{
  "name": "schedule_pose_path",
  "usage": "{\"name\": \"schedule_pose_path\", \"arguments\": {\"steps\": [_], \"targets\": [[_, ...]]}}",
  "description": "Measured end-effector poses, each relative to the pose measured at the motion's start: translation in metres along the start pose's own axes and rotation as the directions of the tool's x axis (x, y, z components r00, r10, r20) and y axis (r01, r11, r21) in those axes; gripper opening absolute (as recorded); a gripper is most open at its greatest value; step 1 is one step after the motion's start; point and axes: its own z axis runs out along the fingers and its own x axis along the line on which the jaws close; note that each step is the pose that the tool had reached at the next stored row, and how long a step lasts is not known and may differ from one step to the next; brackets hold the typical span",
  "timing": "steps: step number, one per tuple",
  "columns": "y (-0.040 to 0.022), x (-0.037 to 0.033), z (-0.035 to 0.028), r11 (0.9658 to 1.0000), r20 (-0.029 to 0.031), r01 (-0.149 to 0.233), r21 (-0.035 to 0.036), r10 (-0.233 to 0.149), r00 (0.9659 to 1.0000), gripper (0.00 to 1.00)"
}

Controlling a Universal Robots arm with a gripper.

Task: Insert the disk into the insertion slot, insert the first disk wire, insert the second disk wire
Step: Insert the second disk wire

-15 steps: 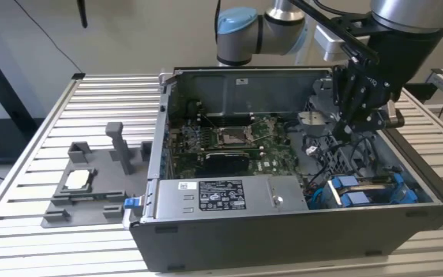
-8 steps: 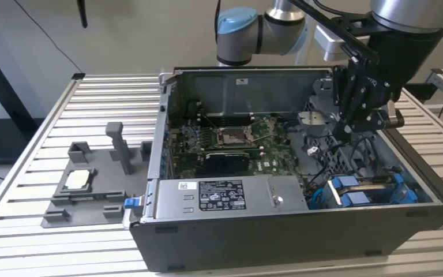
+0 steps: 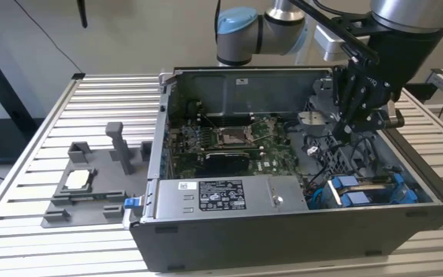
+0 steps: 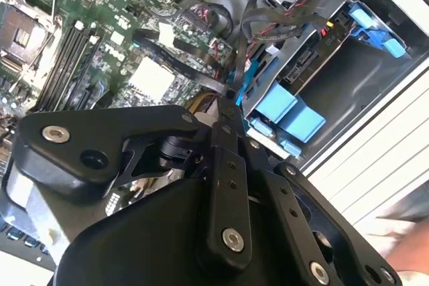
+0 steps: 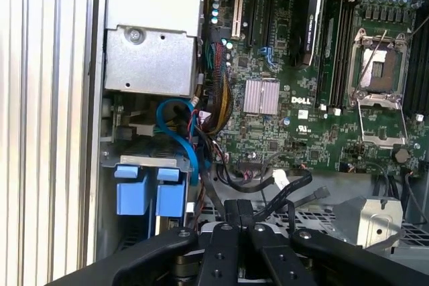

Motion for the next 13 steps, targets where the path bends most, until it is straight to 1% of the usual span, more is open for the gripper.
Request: {"name": "schedule_pose_path", "arguments": {"steps": [4,5,9,11,12,13], "targets": [[0.0007,0.0000,0.0000,1.0000,-0.0003,0.000,0.0004,0.000,1.0000,0.12],[0.0013,-0.0002,0.0000,1.0000,-0.0004,0.000,0.0011,0.000,1.0000,0.19],[0.0044,-0.0005,-0.0002,1.0000,-0.0041,0.001,0.0032,-0.001,1.0000,0.19],[0.0055,-0.0006,-0.0004,1.0000,-0.0079,0.001,0.0036,-0.001,1.0000,0.19],[0.0057,-0.0006,-0.0005,1.0000,-0.0115,0.001,0.0042,-0.001,0.9999,0.19],[0.0060,-0.0007,-0.0004,1.0000,-0.0177,0.001,0.0064,-0.001,0.9998,0.19]]}}
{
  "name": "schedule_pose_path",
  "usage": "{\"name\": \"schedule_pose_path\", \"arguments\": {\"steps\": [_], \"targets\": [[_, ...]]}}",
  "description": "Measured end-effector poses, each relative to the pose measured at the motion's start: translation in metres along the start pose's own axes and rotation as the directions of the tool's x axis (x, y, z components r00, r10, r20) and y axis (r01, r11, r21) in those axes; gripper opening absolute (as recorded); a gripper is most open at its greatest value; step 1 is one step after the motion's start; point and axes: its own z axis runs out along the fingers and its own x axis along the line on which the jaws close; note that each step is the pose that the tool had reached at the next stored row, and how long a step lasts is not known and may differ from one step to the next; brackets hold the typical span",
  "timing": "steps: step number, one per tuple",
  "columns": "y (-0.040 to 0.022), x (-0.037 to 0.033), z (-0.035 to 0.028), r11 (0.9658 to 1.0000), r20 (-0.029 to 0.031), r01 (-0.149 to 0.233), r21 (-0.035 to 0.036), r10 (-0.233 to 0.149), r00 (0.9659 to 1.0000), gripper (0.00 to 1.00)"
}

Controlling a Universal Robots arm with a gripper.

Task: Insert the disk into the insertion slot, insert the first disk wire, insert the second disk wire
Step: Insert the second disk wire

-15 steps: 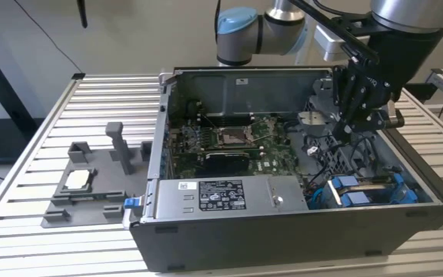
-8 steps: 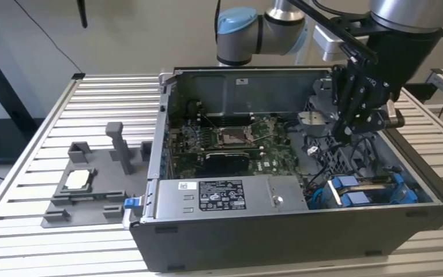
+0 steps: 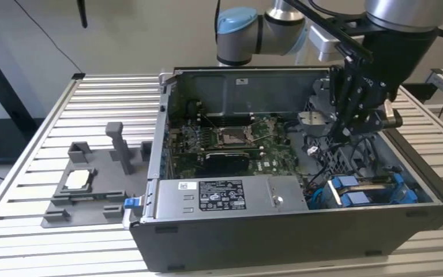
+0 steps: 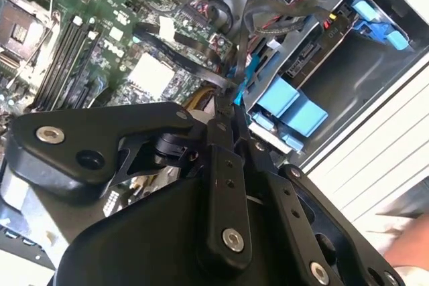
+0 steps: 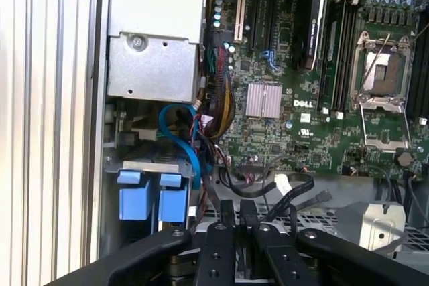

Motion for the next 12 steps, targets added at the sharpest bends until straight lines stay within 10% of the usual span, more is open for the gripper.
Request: {"name": "schedule_pose_path", "arguments": {"steps": [12], "targets": [[0.0047,-0.0123,0.0057,0.9988,-0.0338,0.005,0.0485,-0.003,0.9994,0.27]]}}
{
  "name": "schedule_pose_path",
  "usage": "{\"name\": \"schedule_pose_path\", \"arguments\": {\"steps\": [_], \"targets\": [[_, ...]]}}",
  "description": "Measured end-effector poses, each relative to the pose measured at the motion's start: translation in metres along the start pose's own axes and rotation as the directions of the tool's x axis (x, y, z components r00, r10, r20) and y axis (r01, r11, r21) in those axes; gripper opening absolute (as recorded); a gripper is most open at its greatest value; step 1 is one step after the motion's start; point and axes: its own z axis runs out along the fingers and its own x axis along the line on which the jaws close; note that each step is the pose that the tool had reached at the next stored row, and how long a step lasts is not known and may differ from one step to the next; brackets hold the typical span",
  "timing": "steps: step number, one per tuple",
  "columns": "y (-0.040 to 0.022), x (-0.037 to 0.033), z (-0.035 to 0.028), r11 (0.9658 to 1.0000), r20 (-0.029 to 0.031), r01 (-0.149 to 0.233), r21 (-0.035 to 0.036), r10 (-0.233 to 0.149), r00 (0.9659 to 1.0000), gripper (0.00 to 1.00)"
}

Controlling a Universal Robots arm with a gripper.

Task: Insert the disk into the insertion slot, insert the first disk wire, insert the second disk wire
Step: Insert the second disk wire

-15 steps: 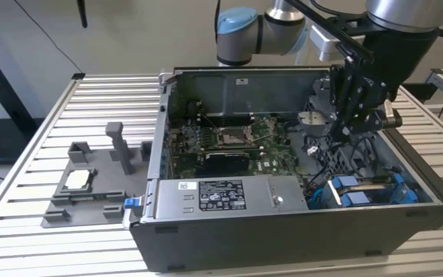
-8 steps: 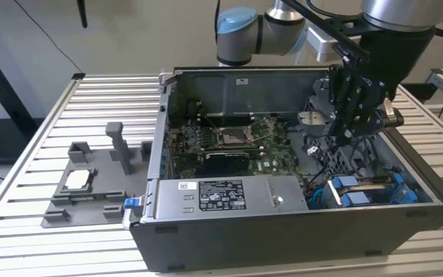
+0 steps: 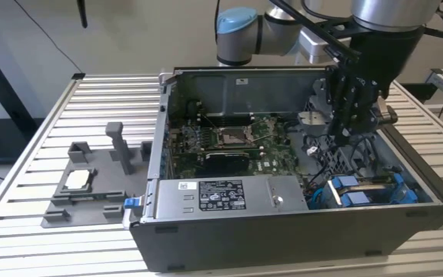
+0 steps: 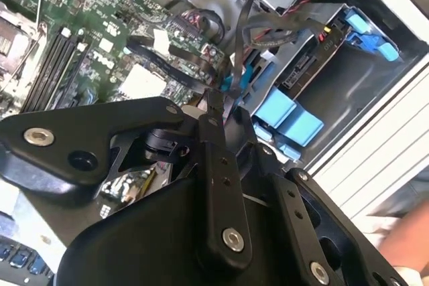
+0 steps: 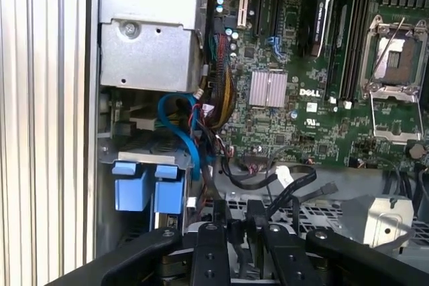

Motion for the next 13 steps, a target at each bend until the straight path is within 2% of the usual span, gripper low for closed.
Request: {"name": "schedule_pose_path", "arguments": {"steps": [5,10,13], "targets": [[0.0060,-0.0004,-0.0004,1.0000,-0.0082,0.001,0.0010,-0.001,1.0000,0.27],[0.0067,-0.0009,-0.0002,1.0000,-0.0223,0.004,0.0055,-0.004,0.9997,0.27],[0.0068,-0.0017,-0.0002,0.9999,-0.0270,0.011,0.0087,-0.011,0.9996,0.27]]}}
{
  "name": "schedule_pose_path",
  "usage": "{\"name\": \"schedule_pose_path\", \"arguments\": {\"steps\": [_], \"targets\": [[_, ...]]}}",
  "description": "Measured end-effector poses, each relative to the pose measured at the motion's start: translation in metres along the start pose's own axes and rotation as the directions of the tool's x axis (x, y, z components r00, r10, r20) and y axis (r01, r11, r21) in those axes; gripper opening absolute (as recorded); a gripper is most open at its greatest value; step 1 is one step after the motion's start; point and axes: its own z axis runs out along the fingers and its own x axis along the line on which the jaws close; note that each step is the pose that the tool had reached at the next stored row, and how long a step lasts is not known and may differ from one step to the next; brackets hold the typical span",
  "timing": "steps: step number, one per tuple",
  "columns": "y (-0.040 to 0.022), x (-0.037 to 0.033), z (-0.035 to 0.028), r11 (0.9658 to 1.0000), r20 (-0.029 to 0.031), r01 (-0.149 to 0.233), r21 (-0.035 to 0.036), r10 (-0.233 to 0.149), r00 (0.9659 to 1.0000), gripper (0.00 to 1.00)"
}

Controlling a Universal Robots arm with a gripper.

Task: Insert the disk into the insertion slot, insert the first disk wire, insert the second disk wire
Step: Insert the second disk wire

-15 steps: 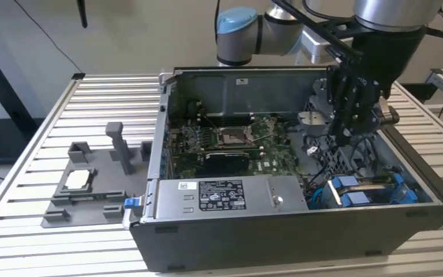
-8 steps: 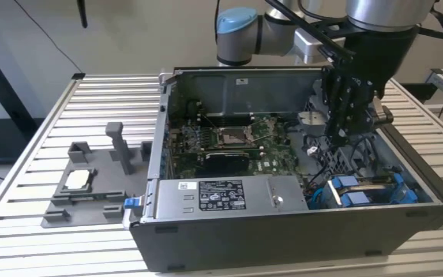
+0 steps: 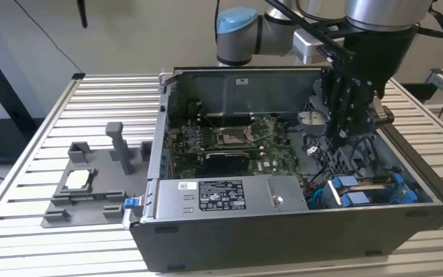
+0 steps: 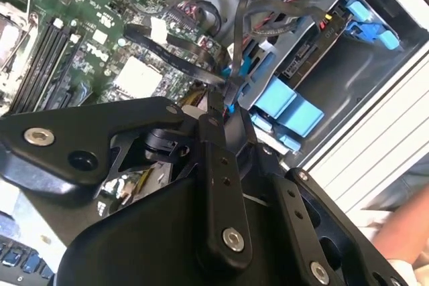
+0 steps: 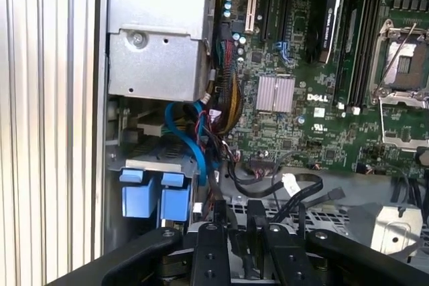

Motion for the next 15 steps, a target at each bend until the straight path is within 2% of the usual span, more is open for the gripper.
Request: {"name": "schedule_pose_path", "arguments": {"steps": [8,15], "targets": [[-0.0006,-0.0067,0.0001,1.0000,-0.0012,0.005,0.0062,-0.005,1.0000,0.27],[-0.0008,-0.0068,-0.0017,0.9999,-0.0061,0.008,0.0063,-0.008,0.9999,0.27]]}}
